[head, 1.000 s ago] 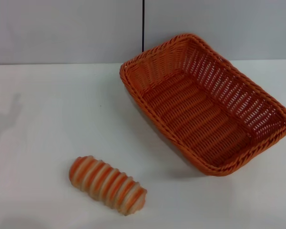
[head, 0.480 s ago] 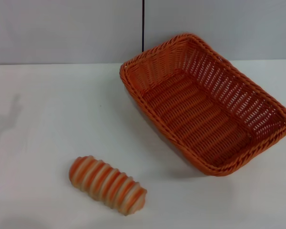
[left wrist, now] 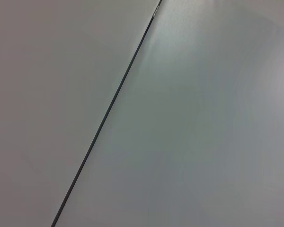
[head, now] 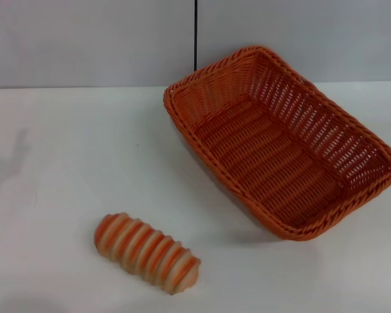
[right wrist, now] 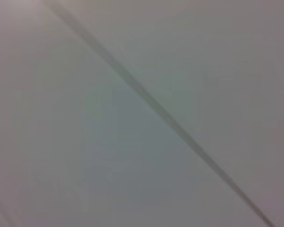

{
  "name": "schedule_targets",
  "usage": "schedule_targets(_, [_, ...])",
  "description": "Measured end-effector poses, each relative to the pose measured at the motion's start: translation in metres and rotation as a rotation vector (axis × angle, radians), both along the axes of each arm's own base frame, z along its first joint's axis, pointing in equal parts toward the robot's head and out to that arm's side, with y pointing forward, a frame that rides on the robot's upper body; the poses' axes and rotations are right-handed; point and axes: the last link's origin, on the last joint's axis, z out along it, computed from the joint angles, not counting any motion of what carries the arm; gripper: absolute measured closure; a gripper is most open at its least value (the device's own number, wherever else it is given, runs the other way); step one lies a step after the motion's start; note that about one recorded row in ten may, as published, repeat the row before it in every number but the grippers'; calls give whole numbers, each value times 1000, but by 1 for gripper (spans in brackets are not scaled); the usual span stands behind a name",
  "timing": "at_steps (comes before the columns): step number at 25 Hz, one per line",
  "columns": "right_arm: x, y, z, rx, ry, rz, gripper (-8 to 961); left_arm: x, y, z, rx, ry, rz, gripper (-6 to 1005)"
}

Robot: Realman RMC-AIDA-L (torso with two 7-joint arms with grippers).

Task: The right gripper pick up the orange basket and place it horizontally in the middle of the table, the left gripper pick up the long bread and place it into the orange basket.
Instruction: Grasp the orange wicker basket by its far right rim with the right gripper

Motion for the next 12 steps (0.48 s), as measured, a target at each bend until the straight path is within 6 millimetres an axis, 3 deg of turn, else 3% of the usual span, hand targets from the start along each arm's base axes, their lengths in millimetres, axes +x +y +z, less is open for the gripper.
schedule_targets(5, [-28, 21, 13, -152, -188, -16, 516, -1, -1, 0, 0, 0, 3, 210])
schedule_targets(12, [-77, 51, 5, -433, -346, 54, 515, 1, 3, 0, -3, -1, -4, 211])
